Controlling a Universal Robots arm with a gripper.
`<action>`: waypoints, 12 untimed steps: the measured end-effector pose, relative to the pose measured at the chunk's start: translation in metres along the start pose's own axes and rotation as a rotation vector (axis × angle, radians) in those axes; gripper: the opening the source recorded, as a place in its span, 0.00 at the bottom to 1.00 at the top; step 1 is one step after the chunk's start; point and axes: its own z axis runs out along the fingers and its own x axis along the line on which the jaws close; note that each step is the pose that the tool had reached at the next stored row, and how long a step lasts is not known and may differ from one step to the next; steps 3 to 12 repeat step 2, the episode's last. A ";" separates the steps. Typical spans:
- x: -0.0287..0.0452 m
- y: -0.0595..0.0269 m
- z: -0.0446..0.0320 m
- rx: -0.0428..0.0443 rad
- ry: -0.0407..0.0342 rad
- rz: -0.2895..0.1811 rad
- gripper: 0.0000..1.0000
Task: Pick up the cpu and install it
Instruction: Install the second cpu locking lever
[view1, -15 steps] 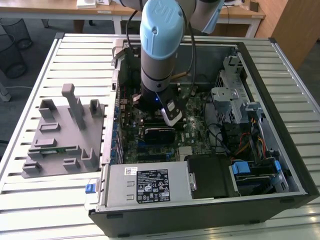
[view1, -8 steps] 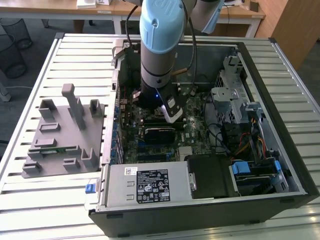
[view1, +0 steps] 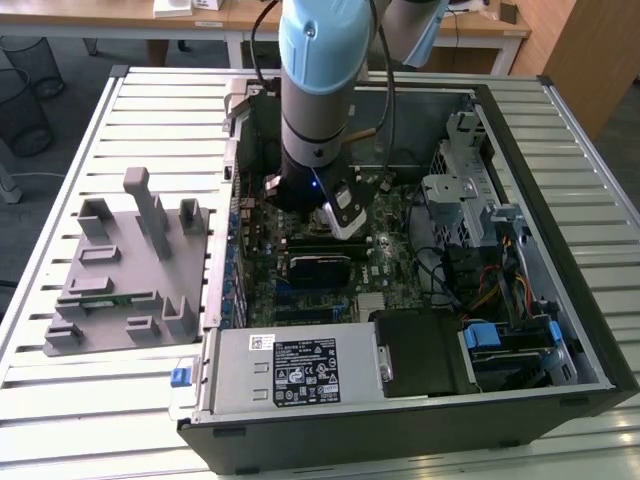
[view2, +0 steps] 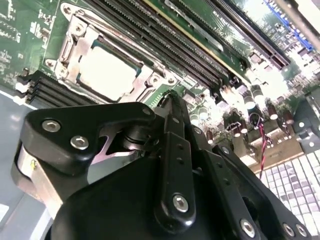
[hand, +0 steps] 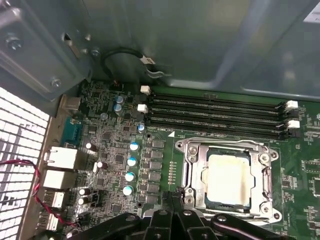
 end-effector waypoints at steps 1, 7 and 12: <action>0.0000 0.0005 -0.0017 0.0000 0.0001 0.000 0.11; 0.0000 0.0011 -0.0034 0.0001 0.0001 0.000 0.11; 0.0000 0.0011 -0.0034 0.0001 0.0001 0.000 0.11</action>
